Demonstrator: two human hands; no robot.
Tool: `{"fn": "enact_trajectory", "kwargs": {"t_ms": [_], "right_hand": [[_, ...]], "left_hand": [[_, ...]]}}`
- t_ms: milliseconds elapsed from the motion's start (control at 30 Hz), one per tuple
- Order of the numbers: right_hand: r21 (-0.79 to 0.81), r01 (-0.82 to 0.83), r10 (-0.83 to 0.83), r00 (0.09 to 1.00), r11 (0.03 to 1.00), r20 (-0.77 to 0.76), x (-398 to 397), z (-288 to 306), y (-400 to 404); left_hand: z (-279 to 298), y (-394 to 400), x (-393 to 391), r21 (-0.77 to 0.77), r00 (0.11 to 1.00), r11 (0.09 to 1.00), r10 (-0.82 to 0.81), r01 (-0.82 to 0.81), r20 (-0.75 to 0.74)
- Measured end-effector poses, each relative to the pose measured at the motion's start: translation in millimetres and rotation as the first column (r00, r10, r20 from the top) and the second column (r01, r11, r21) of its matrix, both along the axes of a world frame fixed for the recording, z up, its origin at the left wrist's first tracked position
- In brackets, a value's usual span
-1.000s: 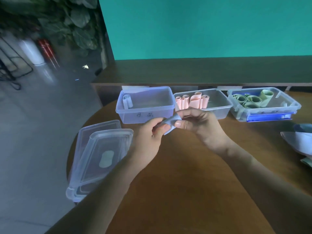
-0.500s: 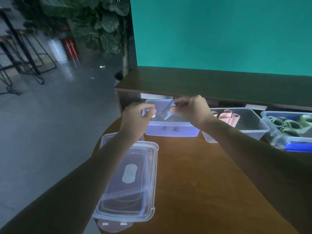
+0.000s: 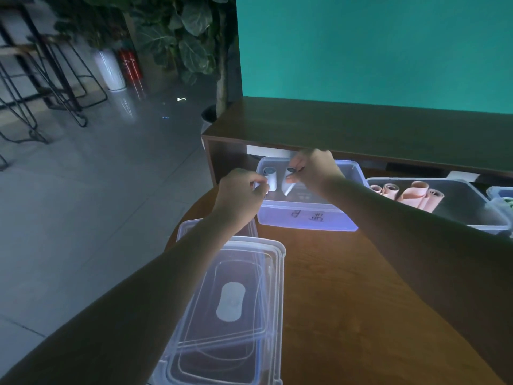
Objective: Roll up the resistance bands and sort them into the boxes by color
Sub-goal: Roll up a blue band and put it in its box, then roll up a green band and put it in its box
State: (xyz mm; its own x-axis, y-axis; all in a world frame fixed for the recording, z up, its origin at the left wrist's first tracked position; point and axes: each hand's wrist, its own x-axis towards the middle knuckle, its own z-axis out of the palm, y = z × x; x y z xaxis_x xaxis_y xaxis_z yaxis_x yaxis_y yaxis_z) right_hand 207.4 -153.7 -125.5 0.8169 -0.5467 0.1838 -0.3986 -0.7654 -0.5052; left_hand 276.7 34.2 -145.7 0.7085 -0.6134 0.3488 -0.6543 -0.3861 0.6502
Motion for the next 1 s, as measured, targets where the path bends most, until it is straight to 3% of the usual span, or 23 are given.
{"fn": "enact_trajectory", "kwargs": {"t_ms": [433, 633, 1000], "right_hand": [[0.004, -0.071, 0.072, 0.997, 0.997, -0.008, 17, -4, 1], [-0.07, -0.026, 0.017, 0.991, 0.997, -0.135, 21, -1, -3], [-0.009, -0.051, 0.051, 0.999, 0.999, -0.011, 16, -5, 0]], "left_hand": [[-4, 0, 6, 0.013, 0.999, 1.0, -0.022, 0.021, 0.04], [-4, -1, 5, 0.014, 0.999, 1.0, -0.015, 0.014, 0.036], [-2, -2, 8, 0.04, 0.997, 0.999, -0.025, 0.022, 0.072]]}}
